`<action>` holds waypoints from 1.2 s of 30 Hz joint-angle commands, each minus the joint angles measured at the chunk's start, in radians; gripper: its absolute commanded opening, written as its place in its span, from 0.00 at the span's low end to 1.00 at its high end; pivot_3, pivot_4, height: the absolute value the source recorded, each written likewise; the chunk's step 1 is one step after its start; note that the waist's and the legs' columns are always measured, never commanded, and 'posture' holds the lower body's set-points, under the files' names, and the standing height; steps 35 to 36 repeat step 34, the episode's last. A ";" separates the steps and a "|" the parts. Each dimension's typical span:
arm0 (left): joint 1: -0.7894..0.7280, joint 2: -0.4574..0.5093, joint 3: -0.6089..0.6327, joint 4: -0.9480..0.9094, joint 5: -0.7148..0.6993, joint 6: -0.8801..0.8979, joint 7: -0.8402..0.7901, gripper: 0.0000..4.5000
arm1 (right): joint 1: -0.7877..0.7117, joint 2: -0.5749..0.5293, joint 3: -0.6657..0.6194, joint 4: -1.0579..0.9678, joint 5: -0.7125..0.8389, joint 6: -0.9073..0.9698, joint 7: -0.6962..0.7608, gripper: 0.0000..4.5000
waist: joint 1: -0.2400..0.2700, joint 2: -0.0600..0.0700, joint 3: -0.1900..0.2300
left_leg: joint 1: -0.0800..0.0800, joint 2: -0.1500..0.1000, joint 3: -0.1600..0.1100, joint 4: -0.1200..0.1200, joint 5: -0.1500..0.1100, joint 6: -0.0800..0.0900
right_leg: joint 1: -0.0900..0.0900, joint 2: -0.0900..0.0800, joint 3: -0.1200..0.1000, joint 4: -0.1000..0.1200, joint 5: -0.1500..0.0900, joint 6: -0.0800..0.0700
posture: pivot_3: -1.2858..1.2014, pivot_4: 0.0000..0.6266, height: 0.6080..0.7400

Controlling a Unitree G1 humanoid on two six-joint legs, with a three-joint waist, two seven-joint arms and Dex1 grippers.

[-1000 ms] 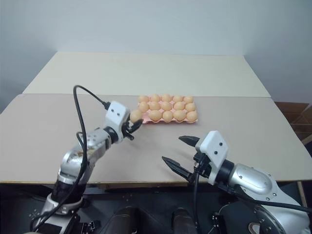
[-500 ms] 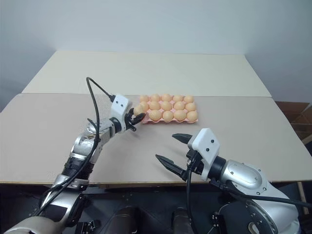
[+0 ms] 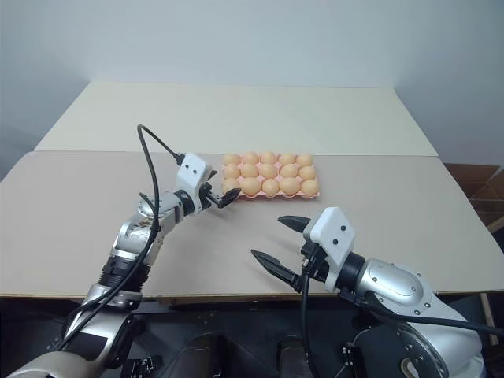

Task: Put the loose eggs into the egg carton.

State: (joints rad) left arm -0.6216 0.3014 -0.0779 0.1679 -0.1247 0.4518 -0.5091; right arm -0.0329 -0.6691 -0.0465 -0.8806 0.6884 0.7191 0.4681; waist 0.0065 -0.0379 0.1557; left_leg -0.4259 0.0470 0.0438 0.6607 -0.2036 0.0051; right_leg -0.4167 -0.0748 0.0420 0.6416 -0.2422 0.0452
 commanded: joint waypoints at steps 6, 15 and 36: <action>0.196 0.044 0.177 -0.366 -0.058 0.042 0.090 1.00 | 0.032 0.069 0.016 0.000 -0.108 -0.087 -0.074 1.00 | -0.011 0.000 0.000 | 0.000 0.001 0.000 0.000 0.000 0.000 | 0.000 0.000 0.000 0.000 0.000 0.000 | 0.52 0.24 1.00; 0.667 -0.108 0.339 -0.742 -0.044 0.023 0.313 1.00 | 0.131 0.347 0.016 0.224 -0.349 -0.457 -0.191 1.00 | -0.011 0.000 -0.001 | 0.001 0.001 0.001 0.000 0.000 0.000 | -0.001 -0.001 0.000 0.002 0.000 0.000 | 0.52 0.24 1.00; 0.702 -0.102 0.282 -0.762 0.055 -0.063 0.418 1.00 | 0.164 0.330 -0.082 0.400 -0.367 -0.544 -0.115 1.00 | -0.018 0.000 -0.001 | 0.004 0.002 0.003 -0.001 0.000 -0.001 | 0.002 0.000 0.001 0.001 0.001 -0.003 | 0.52 0.24 1.00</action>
